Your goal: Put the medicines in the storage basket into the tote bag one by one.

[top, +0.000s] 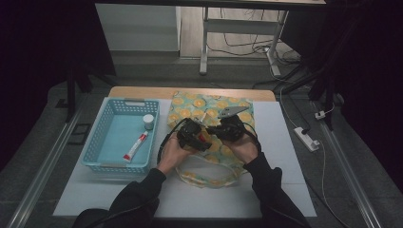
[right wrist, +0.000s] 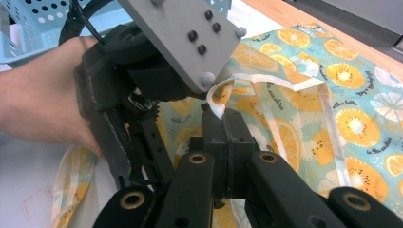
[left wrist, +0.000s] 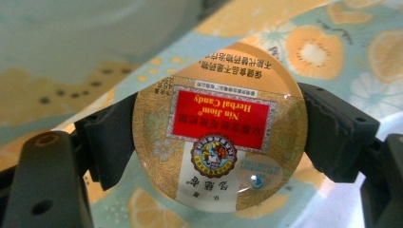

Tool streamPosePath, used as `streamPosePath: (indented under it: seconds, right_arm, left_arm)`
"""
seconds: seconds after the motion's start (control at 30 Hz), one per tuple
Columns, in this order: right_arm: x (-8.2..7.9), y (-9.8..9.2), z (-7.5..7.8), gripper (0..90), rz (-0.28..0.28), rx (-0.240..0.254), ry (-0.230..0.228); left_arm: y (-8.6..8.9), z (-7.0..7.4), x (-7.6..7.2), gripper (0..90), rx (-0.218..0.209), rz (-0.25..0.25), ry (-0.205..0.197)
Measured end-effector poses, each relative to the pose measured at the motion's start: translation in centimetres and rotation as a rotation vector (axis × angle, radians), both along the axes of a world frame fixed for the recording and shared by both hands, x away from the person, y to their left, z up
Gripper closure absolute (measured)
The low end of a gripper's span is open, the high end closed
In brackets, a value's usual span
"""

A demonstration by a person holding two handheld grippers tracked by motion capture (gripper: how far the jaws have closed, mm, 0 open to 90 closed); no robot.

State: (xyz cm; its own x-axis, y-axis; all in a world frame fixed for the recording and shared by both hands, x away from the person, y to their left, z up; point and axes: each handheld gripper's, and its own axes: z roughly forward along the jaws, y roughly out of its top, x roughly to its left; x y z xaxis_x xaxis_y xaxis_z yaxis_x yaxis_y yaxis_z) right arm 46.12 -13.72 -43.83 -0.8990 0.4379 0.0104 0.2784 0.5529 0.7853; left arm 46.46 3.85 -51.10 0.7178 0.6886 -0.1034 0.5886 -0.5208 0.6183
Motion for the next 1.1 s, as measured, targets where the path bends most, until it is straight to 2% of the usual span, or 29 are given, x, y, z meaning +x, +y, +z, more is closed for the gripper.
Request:
streamPosePath:
  seconds: [0.37,0.67,0.77,0.97,1.1]
  right_arm:
    - [0.4,-0.1,-0.7,90.0,-0.013,-0.01,0.007]
    - [0.5,-0.4,-0.4,90.0,-0.025,0.005,0.002]
    - [0.5,-0.5,-0.3,90.0,-0.022,0.01,0.001]
    - [0.5,-0.5,-0.2,90.0,-0.023,0.013,0.001]
    - [0.5,-0.6,-0.2,90.0,-0.021,0.012,0.001]
  left_arm:
    - [-0.5,-1.1,0.7,19.3,0.023,0.043,0.011]
    - [-0.1,0.0,-0.1,11.0,0.005,0.033,-0.004]
    - [0.1,0.4,-0.6,9.7,-0.011,0.029,0.002]
    - [0.7,1.1,-1.4,3.8,-0.074,-0.008,0.059]
    - [1.4,1.4,-2.0,1.0,-0.114,-0.029,0.061]
